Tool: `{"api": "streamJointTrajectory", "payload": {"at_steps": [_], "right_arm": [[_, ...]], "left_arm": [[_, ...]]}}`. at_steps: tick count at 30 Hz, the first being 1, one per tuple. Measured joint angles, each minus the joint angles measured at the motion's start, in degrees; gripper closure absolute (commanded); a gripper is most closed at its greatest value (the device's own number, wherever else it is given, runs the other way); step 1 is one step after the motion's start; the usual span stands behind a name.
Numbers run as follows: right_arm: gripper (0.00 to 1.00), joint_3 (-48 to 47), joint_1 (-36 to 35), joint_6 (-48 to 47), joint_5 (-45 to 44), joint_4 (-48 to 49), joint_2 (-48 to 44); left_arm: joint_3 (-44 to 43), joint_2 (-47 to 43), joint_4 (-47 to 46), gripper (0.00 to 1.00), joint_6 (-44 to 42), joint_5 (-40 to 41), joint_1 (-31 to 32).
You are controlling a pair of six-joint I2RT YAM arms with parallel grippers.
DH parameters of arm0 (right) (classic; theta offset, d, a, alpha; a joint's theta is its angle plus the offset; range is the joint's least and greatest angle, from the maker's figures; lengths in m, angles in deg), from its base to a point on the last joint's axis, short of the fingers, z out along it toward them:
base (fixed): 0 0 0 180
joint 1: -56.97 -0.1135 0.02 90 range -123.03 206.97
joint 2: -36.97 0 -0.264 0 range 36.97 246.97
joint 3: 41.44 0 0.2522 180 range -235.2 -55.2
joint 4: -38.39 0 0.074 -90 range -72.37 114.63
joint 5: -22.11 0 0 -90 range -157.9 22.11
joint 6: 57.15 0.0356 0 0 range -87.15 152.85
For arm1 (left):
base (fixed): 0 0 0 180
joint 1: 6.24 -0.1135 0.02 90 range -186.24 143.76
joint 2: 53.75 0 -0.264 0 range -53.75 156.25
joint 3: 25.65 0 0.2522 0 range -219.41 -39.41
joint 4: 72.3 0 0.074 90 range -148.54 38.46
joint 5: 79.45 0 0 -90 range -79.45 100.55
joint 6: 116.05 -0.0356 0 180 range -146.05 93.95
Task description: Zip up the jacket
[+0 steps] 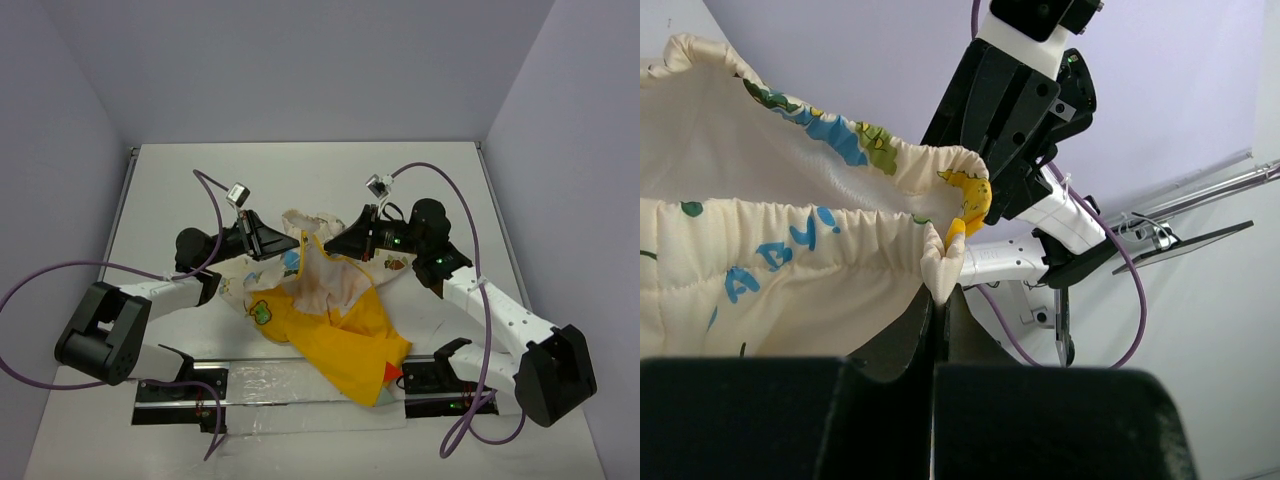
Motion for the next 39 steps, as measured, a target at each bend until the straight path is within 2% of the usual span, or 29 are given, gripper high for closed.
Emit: {"api": "streamJointTrajectory", "payload": {"at_steps": [39], "right_arm": [[1.0, 0.0, 0.1, -0.2, 3.6, 0.4, 3.4]], "left_arm": [[0.0, -1.3, 0.0, 1.0, 0.1, 0.0, 0.0]]}}
